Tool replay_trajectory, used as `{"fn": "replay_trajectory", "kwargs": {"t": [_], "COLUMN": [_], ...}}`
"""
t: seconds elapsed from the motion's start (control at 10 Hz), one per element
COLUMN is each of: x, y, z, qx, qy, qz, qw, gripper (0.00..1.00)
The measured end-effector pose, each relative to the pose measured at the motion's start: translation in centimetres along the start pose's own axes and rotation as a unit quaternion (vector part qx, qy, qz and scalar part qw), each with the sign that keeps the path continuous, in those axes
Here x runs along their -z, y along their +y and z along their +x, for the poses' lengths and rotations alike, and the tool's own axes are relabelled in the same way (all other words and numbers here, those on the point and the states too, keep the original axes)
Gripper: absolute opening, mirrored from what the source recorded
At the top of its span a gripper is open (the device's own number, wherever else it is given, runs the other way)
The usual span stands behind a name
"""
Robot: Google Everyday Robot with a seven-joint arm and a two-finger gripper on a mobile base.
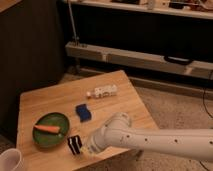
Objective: Knock the eraser over
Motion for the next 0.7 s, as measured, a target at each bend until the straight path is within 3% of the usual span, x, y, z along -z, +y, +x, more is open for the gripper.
{"fn": "replay_trajectory", "kwargs": {"t": [0.2, 0.4, 0.6, 0.7], "x": [-1.6, -1.9, -0.9, 0.0], "y": [0.2, 0.8, 1.4, 1.4], "z": [2.7, 4.3, 4.3, 4.1], "qx": [-0.003, -0.016, -0.037, -0.039], "qy": [0.02, 0.029, 0.023, 0.023], "qz": [0.025, 0.025, -0.02, -0.063], "qw": [0.9995, 0.9991, 0.9988, 0.997], "gripper": [0.15, 0.15, 0.16, 0.2]}}
